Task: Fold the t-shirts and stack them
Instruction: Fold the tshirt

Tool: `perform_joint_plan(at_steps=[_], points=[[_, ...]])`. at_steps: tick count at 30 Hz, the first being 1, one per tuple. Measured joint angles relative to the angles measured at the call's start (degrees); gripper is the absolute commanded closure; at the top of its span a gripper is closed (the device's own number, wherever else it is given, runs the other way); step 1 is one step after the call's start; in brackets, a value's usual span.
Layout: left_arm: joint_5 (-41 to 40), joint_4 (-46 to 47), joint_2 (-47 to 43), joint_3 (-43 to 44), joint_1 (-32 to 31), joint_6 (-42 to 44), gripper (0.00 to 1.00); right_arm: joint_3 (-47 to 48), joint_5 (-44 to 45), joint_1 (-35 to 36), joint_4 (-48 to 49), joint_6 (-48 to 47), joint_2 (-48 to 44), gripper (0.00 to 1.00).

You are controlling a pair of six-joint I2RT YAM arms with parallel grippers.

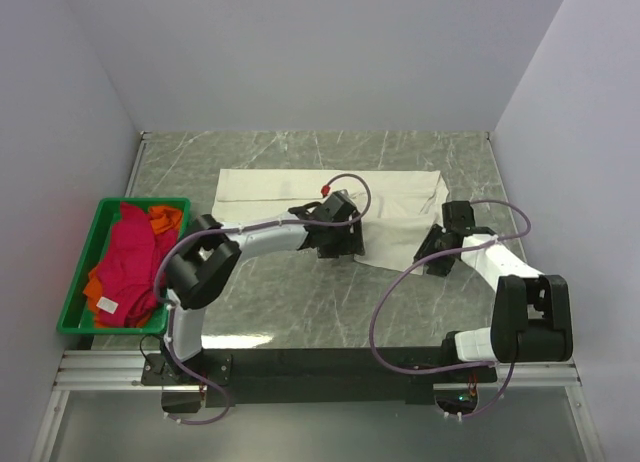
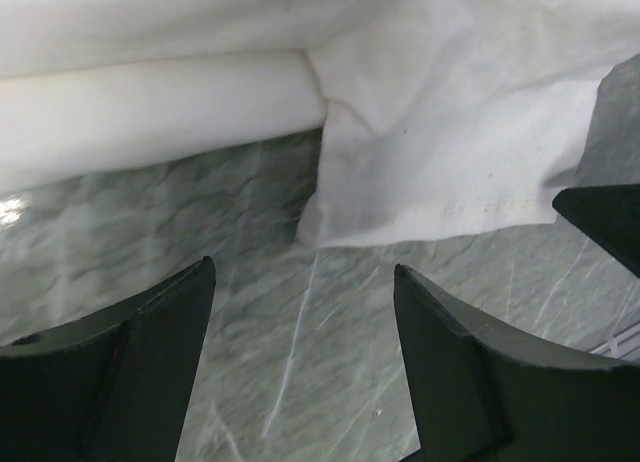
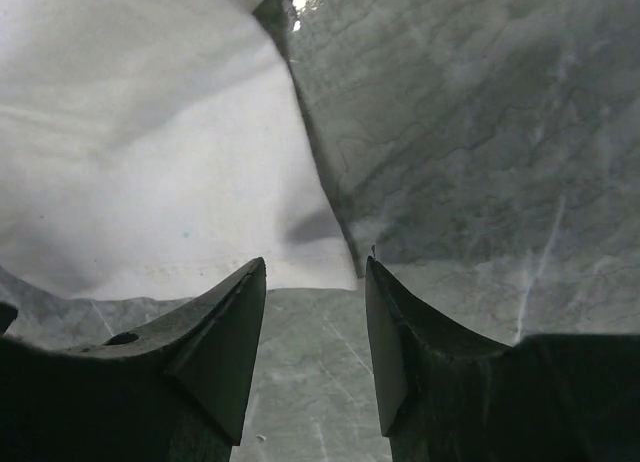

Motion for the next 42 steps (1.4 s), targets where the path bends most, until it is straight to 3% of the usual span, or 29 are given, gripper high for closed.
perform_joint_plan(at_steps=[9, 13, 17, 20, 23, 28, 33, 42], points=[[0.9, 0.0, 9.2, 9.3, -1.3, 0.0, 0.3, -0.3, -0.8, 1.3, 1.1, 0.0, 1.9, 0.51], [1.0, 0.0, 10.2, 10.5, -1.4, 0.0, 0.39, -0.3, -0.9, 1.3, 1.4, -0.1, 2.1, 0.6], [1.2, 0.0, 11.6, 11.6, -1.6, -0.1, 0.61, -0.6, -1.4, 1.3, 2.1, -0.2, 2.4, 0.79], [1.6, -0.1, 12.2, 11.8, -1.8, -0.1, 0.88, -0.7, -1.6, 1.3, 2.4, -0.2, 2.5, 0.94], [2.2, -0.3, 12.6, 12.2, -1.9, 0.0, 0.99, -0.6, -1.9, 1.4, 2.5, 0.0, 2.5, 1.0], [2.3, -2.3, 12.6, 13.7, -1.2, 0.4, 0.99, 2.2, -1.9, 1.5, 1.8, 0.1, 2.6, 1.0], [4.4, -3.0, 12.7, 16.9, 1.7, 0.5, 0.95, 12.9, -1.9, 1.5, 1.1, 0.5, 3.9, 1.0], [11.5, 0.7, 14.2, 23.6, 9.5, 0.4, 0.9, 30.9, -3.1, 1.5, 1.7, -0.2, 15.8, 1.0]])
